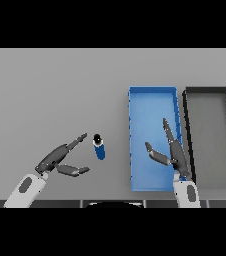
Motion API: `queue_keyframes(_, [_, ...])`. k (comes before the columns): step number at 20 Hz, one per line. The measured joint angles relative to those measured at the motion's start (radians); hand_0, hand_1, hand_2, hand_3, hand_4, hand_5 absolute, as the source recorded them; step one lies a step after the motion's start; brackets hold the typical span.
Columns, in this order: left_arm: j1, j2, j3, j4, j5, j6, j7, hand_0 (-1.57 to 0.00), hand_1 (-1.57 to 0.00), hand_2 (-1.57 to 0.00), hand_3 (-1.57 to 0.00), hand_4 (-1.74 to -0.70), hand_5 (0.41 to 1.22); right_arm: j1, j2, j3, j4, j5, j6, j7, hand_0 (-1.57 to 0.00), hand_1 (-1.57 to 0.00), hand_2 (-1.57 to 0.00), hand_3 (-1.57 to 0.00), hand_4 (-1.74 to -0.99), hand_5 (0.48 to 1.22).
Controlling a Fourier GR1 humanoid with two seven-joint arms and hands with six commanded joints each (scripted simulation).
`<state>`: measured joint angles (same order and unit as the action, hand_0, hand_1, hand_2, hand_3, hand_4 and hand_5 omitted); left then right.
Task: Pick up the blue pipe and place it into the blue bin.
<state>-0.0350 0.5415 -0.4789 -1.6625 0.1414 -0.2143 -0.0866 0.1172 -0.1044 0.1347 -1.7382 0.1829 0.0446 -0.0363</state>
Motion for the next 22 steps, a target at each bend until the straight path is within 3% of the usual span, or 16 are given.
queue_keyframes(2, [-0.013,-0.040,-0.018,0.037,-0.022,0.008,-0.003,0.00,0.00,0.00,0.00,-1.20,0.467,0.016,0.005,0.009,-0.007,0.006,0.001,0.008,0.00,0.00,0.00,0.00,-1.231,0.623])
queue_keyframes(4, [-0.051,-0.089,-0.030,0.085,-0.016,0.001,0.037,0.00,0.00,0.00,0.00,-1.20,0.467,0.023,-0.003,0.002,-0.023,0.001,0.001,0.006,0.00,0.00,0.00,0.00,-1.229,0.621])
queue_keyframes(11, [-0.150,-0.211,-0.069,0.246,-0.082,0.009,0.026,0.00,0.00,0.00,0.00,-1.13,0.462,0.024,0.001,-0.005,-0.015,-0.001,-0.006,-0.001,0.00,0.00,0.00,0.00,-1.201,0.605])
queue_keyframes(15, [-0.174,-0.274,-0.068,0.294,-0.054,-0.005,-0.017,0.00,0.00,0.00,0.00,-1.21,0.533,0.020,0.001,-0.010,-0.003,-0.011,0.000,0.002,0.00,0.00,0.00,0.00,-1.206,0.606])
queue_keyframes(17, [-0.189,-0.300,-0.060,0.316,-0.045,-0.001,-0.036,0.00,-0.04,-0.11,-0.04,-1.27,0.585,0.015,0.001,-0.008,0.000,-0.003,-0.002,-0.009,0.00,0.00,0.00,0.00,-1.196,0.603])
queue_keyframes(19, [-0.182,-0.321,-0.057,0.305,-0.032,0.010,-0.043,-0.10,-0.26,-0.36,-0.22,-1.32,0.651,0.044,-0.005,-0.006,-0.017,0.002,-0.003,-0.026,0.00,0.00,0.00,0.00,-1.198,0.605])
queue_keyframes(20, [-0.193,-0.334,-0.058,0.319,-0.034,0.017,-0.018,-0.29,-0.46,-0.54,-0.49,-1.34,0.765,0.037,-0.001,-0.010,-0.015,-0.005,-0.004,-0.003,0.00,0.00,0.00,0.00,-1.199,0.605])
queue_keyframes(22, [-0.177,-0.363,-0.055,0.324,-0.011,0.021,-0.015,-0.72,-0.86,-0.90,-0.88,-1.48,0.929,0.038,-0.004,-0.009,-0.023,-0.008,0.000,-0.002,0.00,0.00,0.00,0.00,-1.198,0.604])
